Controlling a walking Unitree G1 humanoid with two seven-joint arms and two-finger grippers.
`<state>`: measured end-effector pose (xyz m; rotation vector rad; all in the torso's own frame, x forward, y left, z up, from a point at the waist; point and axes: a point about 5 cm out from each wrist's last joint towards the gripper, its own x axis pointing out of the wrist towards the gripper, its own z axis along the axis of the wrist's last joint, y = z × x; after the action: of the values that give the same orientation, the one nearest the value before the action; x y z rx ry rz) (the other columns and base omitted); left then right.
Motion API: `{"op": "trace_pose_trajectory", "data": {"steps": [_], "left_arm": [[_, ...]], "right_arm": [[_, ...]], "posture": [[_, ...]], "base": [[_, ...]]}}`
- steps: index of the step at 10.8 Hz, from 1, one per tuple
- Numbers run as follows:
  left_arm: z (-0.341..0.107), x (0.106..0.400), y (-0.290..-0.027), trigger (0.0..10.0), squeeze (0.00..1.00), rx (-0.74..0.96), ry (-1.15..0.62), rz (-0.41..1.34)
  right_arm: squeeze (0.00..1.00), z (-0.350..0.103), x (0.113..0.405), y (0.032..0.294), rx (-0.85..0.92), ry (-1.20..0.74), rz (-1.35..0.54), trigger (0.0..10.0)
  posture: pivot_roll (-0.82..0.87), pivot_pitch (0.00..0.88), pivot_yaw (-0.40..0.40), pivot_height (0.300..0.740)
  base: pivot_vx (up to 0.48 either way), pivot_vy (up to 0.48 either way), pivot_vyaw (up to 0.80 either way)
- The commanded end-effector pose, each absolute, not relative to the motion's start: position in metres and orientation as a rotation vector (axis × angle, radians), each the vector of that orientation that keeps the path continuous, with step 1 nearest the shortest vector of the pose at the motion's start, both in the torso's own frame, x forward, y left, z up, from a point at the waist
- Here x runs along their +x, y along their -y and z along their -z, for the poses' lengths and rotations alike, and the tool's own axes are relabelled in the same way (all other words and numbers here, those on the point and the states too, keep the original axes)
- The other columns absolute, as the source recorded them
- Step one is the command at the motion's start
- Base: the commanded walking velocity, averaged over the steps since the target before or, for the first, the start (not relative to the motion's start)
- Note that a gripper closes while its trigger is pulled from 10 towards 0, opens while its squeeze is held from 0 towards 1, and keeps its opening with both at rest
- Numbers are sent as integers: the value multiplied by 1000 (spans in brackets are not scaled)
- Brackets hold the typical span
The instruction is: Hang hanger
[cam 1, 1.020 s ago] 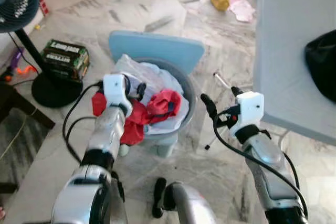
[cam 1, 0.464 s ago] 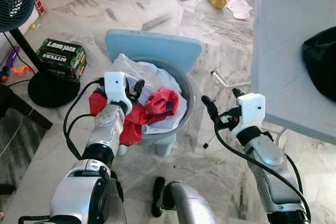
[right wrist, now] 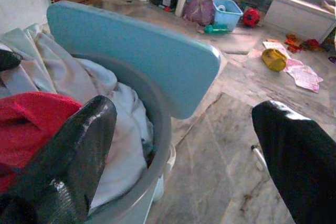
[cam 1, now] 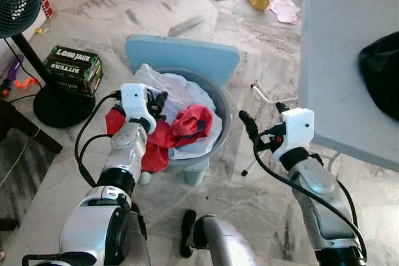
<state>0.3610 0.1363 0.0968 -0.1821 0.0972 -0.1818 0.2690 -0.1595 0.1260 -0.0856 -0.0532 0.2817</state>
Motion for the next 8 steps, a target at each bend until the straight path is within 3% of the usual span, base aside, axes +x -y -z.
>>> {"op": "trace_pose_trajectory", "data": {"steps": [1, 8], "left_arm": [[-93, 360, -133, 0, 0, -189, -116, 191], [-98, 363, -143, 0, 0, -206, -88, 155]], "right_arm": [[0, -121, 268, 165, -93, 31, -268, 10000], [0, -121, 272, 165, -96, 36, -271, 10000]], "posture": [[-66, 292, -186, 740], [-62, 278, -189, 740]], "base": [[0, 0, 0], [0, 0, 0]]}}
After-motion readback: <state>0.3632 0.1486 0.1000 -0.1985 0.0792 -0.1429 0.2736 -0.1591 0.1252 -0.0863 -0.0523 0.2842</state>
